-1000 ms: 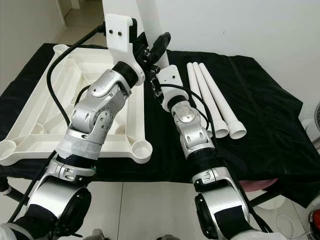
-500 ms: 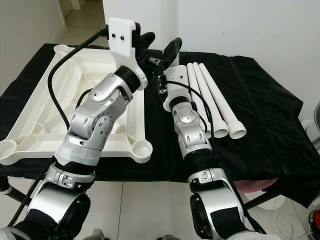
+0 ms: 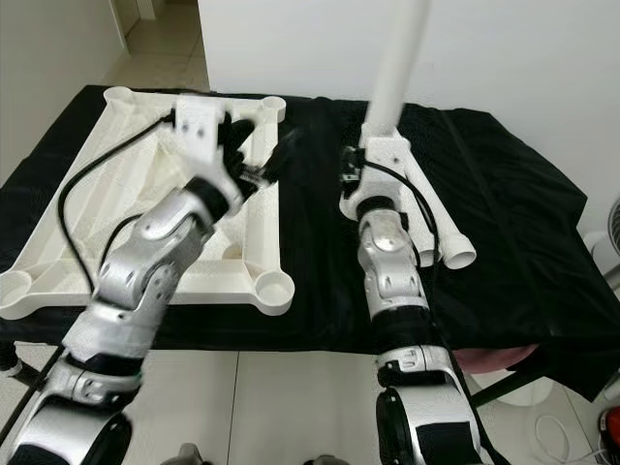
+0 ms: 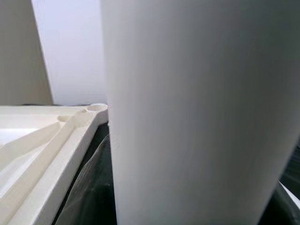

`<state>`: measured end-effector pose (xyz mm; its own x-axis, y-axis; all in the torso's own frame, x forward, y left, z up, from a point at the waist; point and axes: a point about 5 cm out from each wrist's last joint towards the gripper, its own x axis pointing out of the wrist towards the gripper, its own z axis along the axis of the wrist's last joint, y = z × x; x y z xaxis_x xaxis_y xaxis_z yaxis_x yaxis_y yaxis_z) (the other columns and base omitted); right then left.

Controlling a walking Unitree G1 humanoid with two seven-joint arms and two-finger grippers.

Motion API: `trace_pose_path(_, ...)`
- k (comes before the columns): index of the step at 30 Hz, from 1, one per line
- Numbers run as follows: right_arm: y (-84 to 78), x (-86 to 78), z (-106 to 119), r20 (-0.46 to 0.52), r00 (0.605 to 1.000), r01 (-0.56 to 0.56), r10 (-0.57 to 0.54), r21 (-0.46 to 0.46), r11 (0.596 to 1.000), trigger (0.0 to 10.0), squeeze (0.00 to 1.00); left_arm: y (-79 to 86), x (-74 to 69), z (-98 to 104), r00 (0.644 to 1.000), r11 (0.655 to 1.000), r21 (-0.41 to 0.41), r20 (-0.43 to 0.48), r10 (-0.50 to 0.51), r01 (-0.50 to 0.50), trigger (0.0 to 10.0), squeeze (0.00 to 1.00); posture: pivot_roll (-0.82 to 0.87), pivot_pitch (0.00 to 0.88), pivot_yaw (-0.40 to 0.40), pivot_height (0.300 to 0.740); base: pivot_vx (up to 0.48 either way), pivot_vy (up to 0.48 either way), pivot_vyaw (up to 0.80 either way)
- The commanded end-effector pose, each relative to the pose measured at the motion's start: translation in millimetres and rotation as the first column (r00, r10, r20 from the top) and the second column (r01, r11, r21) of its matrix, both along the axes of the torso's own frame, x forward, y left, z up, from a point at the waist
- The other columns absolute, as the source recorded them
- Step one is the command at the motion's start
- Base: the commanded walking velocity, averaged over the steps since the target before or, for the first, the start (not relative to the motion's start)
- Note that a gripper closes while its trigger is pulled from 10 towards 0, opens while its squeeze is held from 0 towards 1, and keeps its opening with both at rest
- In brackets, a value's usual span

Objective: Building children table

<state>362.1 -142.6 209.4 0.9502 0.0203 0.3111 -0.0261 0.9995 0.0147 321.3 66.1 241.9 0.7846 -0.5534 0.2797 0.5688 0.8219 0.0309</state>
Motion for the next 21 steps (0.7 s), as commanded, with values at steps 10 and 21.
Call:
trace_pose_path(10, -8.5, -21.4, -1.5, 0.091, 0.995, -0.056, 0.052, 0.041, 0.998, 10.0, 0.00, 0.3, -24.8, -48.7, 0.953, 0.905, 0.305, -0.033, -0.302, 0.297, 10.0, 0.00, -0.04, 0.000, -0.042, 0.740, 0.000, 0.000, 0.00)
trace_pose_path(21, -21.3, -27.5, -1.1, 0.102, 0.994, -0.037, 0.033, 0.032, 0.999, 10.0, 0.00, 14.1, -42.9, -105.9, 0.885, 0.744, 0.479, -0.242, -0.398, 0.466, 10.0, 0.00, -0.05, 0.000, -0.028, 0.740, 0.000, 0.000, 0.00)
